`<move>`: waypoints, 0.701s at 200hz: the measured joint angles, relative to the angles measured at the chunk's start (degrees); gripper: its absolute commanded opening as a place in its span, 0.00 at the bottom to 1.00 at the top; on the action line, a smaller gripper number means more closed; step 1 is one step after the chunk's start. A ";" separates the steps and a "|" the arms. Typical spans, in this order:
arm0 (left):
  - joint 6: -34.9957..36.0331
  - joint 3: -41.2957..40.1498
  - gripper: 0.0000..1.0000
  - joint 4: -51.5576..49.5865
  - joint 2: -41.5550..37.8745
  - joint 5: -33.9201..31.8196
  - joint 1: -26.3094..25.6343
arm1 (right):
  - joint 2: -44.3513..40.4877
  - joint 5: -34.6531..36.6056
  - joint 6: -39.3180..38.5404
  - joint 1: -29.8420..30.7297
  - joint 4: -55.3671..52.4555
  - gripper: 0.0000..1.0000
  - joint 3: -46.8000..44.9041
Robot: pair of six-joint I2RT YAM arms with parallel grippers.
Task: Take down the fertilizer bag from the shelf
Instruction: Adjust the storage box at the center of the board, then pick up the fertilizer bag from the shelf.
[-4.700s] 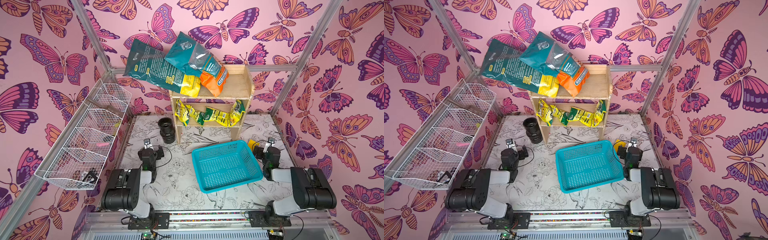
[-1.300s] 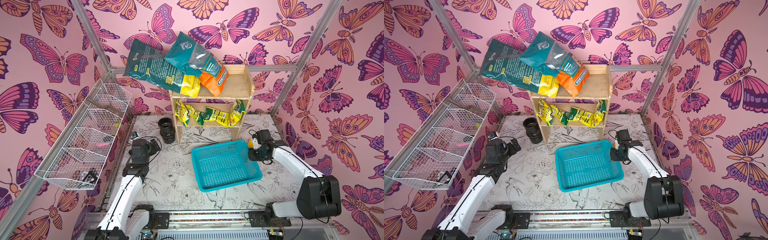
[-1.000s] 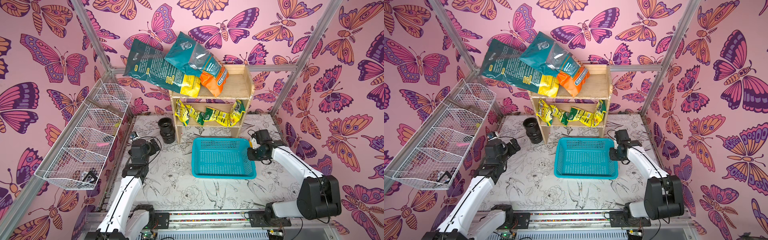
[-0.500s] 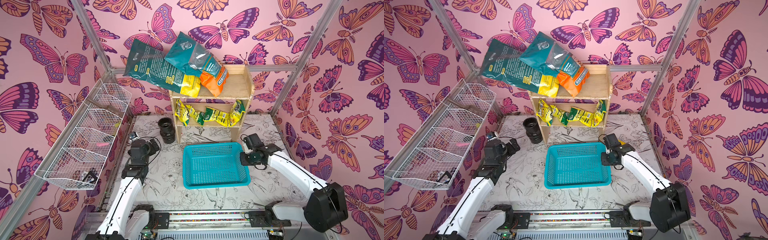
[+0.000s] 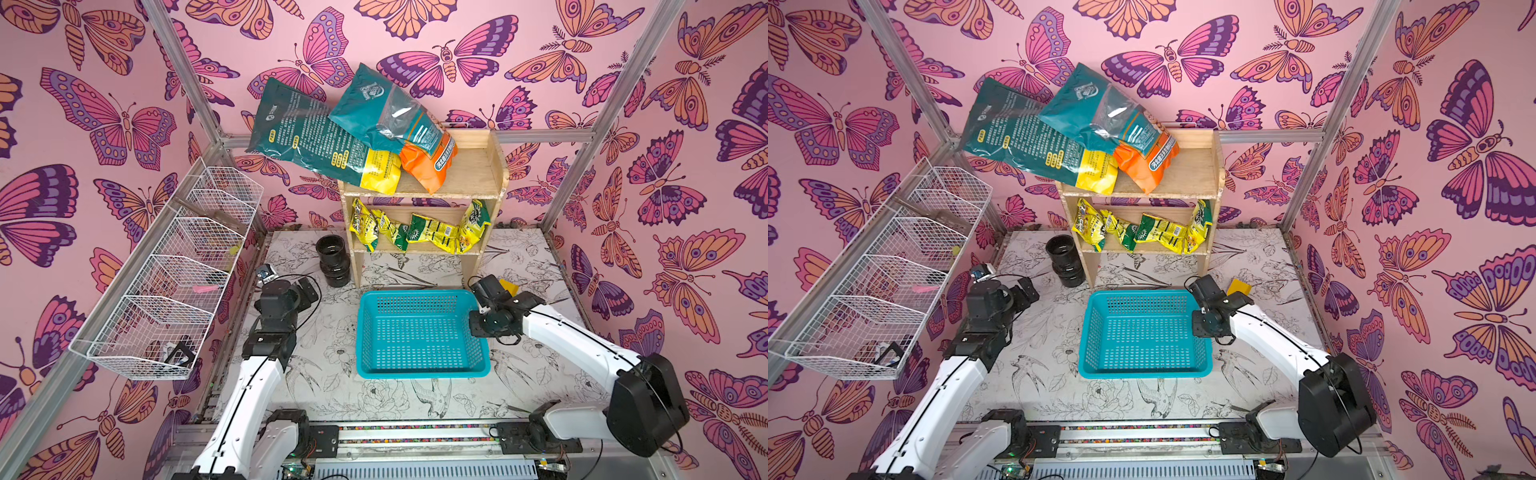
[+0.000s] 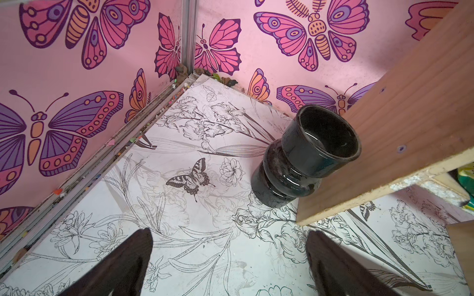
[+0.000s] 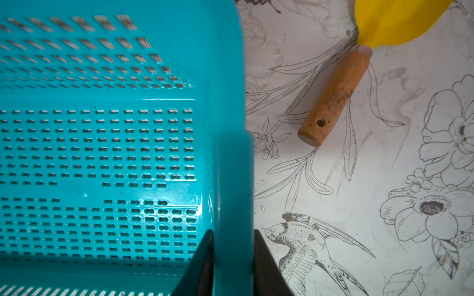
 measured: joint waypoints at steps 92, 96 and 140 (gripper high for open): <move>-0.22 -0.04 1.00 -0.02 0.72 -0.46 0.00 | -0.31 3.58 -2.78 -0.02 -4.87 0.93 10.64; -0.28 -0.04 1.00 0.00 0.76 -0.63 0.00 | -0.87 3.82 -2.89 -0.02 -5.14 0.93 11.47; -0.44 -0.04 1.00 -0.22 0.85 -0.83 0.02 | -3.50 6.23 -4.42 0.00 -8.52 0.96 17.84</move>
